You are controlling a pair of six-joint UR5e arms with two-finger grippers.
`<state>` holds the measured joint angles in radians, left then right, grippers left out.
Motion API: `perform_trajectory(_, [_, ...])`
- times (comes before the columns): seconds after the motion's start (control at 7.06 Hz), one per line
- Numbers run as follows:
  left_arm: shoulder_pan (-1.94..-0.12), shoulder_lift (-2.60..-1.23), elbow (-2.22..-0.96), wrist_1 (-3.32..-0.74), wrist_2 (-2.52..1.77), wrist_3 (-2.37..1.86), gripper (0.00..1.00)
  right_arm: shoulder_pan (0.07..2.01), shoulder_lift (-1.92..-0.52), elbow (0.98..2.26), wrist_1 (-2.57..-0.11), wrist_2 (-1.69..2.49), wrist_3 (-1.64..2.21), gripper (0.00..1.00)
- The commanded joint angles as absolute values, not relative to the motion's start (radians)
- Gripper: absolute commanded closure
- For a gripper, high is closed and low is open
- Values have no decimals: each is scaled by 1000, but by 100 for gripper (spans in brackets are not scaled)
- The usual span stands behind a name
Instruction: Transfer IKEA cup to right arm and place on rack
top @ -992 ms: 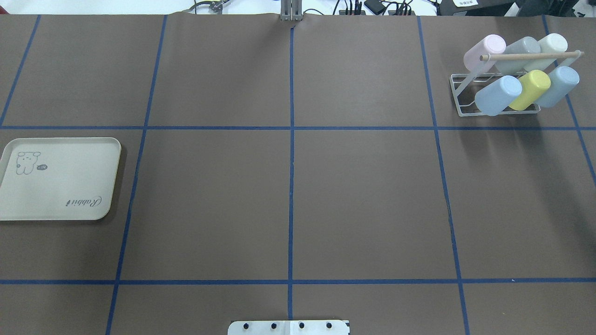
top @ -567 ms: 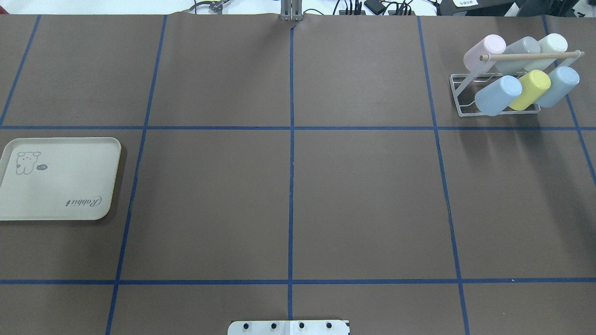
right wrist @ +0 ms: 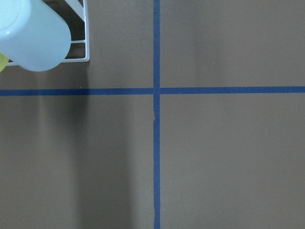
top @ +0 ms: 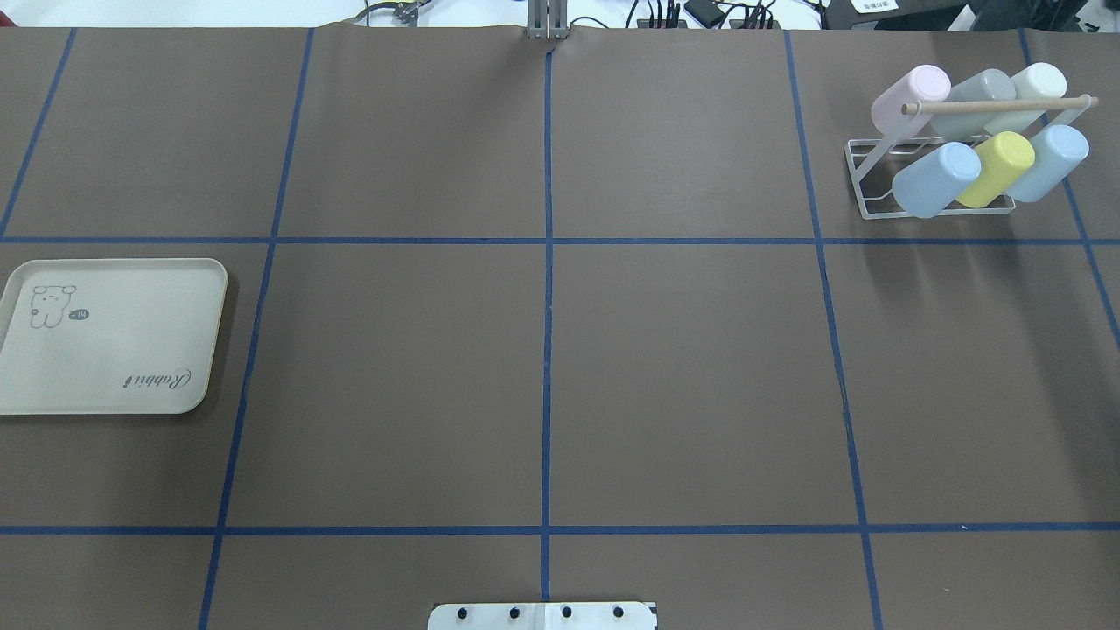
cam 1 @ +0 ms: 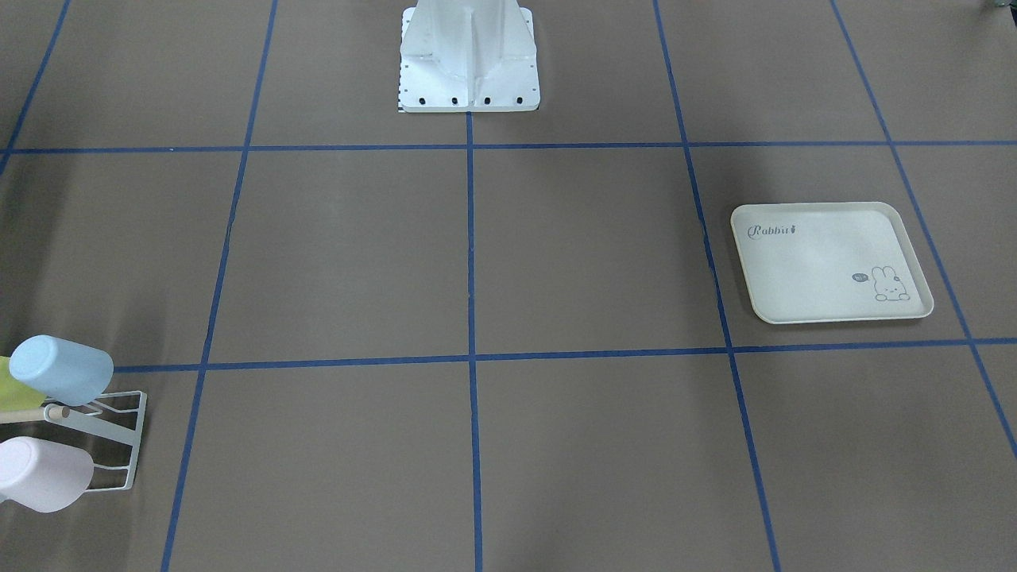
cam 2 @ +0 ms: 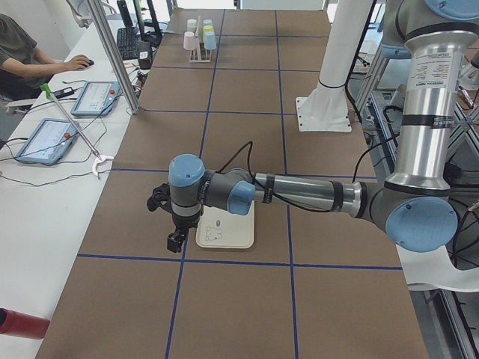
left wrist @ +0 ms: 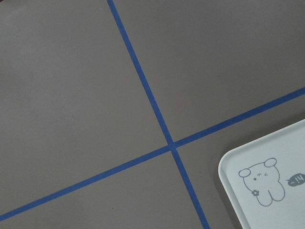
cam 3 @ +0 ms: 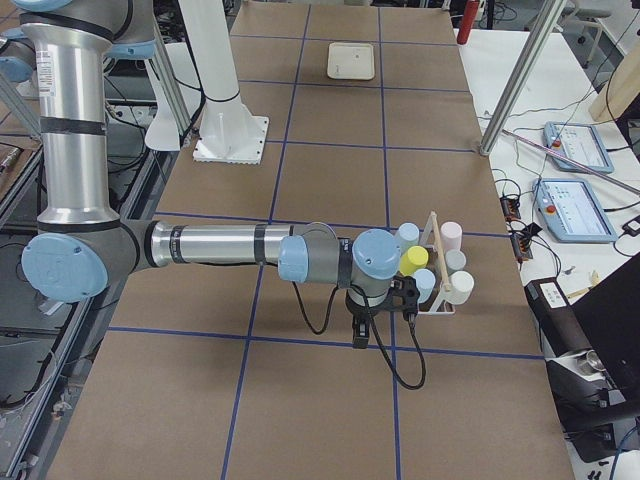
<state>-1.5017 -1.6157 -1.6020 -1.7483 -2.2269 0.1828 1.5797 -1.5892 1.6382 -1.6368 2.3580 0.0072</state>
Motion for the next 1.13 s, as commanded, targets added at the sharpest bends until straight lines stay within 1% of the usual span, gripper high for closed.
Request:
perform_trajectory(0.0, [-1503,-1612,-1588,-1750,-2226,183,0,1583,-1589,1638,-1637,2358,8,0])
perform_trajectory(0.57, [-1580,-1577,-1594,-1758,-2229,250,0,1588,-1585,1644,-1637,2359,38,0])
perform_trajectory(0.99, [-1582,-1546,-1608,-1761,-2252,241,0,1588,-1585,1657,-1637,2361,66,0])
